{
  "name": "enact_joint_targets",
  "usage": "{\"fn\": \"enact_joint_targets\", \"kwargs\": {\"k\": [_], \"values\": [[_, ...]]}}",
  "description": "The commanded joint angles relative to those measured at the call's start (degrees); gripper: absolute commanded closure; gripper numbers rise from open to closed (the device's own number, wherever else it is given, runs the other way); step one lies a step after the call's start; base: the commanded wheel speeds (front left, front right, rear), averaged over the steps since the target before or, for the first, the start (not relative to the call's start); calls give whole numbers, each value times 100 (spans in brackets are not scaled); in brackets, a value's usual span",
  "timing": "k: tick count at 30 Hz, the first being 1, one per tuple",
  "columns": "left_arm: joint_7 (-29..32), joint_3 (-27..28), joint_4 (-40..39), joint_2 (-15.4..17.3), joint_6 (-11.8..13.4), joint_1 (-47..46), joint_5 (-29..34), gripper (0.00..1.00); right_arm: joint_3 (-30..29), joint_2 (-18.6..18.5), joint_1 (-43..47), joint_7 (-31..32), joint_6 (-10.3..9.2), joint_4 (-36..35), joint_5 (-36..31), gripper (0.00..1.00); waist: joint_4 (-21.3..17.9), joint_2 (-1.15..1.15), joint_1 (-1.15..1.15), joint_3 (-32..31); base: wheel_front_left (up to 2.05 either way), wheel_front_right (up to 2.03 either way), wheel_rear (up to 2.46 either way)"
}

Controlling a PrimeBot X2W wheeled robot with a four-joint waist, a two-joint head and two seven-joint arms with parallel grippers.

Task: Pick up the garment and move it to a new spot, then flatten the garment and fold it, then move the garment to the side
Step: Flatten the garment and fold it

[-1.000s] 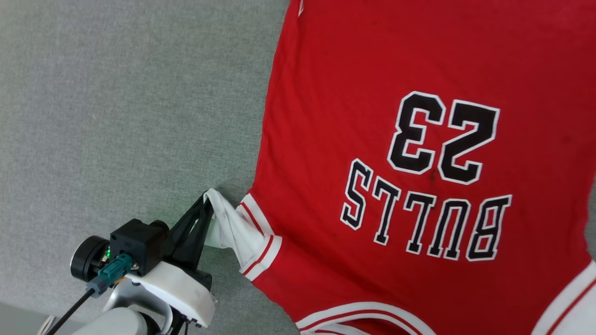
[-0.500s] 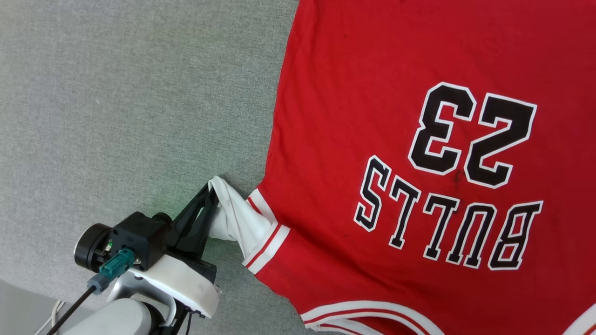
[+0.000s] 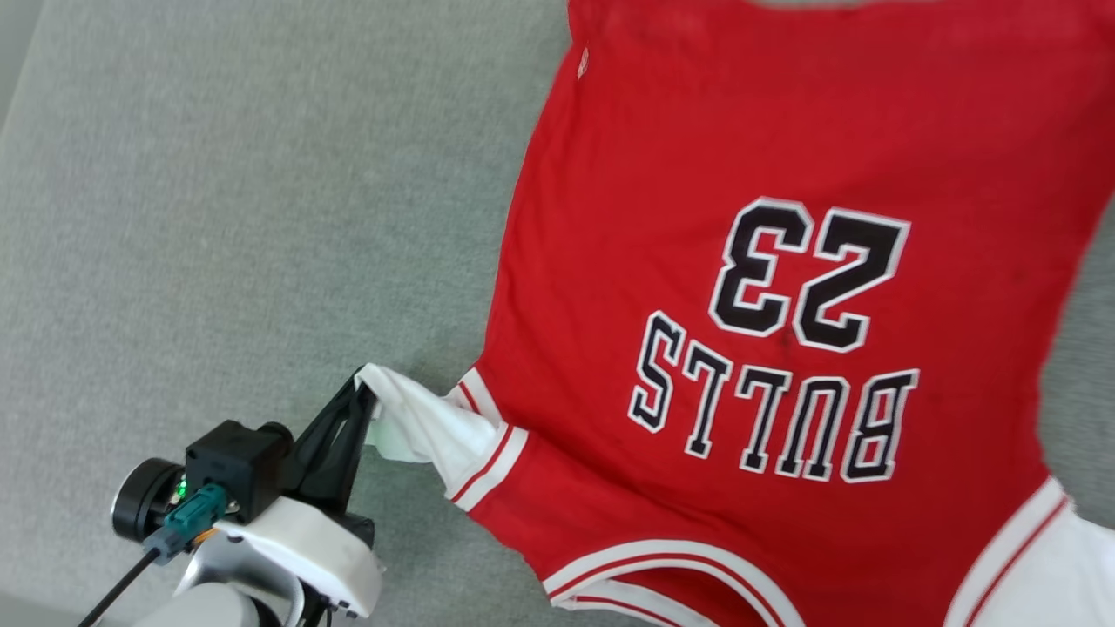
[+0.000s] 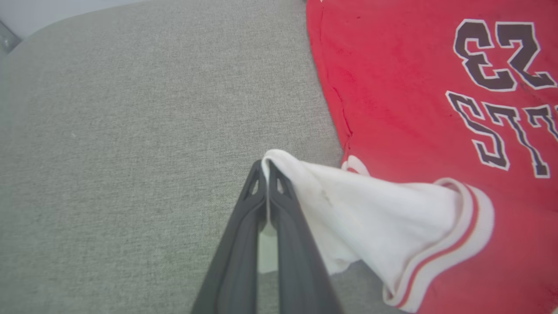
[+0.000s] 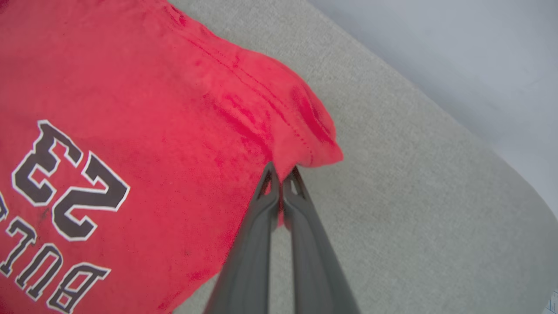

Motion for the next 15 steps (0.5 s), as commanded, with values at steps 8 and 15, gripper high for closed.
{"fn": "enact_joint_targets", "kwargs": {"k": [8,15], "values": [[8,67,-81,246,203,470,-195,100,720,-1079,1085,-509,-4,-984,736,100,-686,0,0,-831,0,0,0],[-5,83,-166,392,345,808,-332,100,663,-1921,2746,-1308,-4,-1388,1376,100,-999,0,0,-1191,0,0,0]]}}
